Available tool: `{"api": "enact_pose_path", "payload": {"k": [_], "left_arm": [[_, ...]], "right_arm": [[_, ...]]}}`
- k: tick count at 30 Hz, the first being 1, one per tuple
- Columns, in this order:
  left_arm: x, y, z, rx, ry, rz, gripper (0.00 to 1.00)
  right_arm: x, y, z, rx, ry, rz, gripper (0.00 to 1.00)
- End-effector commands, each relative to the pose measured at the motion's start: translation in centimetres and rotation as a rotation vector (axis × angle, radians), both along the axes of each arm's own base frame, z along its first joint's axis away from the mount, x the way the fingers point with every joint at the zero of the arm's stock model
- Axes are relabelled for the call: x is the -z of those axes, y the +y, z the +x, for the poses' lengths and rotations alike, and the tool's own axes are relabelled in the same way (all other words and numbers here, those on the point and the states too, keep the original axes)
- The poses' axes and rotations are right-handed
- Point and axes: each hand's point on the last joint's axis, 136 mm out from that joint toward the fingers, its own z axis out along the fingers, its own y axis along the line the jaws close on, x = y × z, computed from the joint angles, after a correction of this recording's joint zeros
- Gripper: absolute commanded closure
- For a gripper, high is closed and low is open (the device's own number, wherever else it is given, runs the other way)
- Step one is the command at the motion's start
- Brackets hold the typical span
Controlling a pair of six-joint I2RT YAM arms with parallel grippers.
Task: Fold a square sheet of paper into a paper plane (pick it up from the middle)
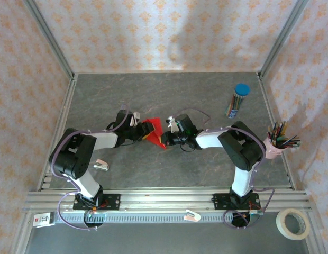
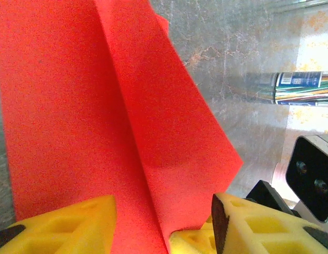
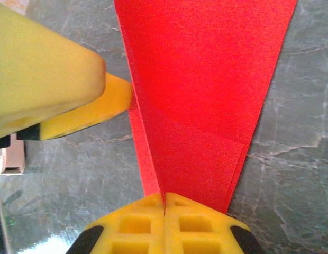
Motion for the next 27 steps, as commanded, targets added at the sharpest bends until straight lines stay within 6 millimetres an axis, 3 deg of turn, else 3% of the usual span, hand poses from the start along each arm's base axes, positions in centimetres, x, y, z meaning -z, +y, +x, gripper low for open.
{"api": "enact_pose_path", "payload": {"k": [1,27], "left_arm": [[-1.0,-0.7,1.0,0.033,-0.063,0.005,0.48],[1.5,-0.3,1.0,0.055,-0.013,0.141,0.52]], "right_arm": [[0.1,0.2,-0.2,-0.005,0.050,0.063,0.97],[1.3,-0.1,-0.5,0.007,0.135,0.098,0.97]]}}
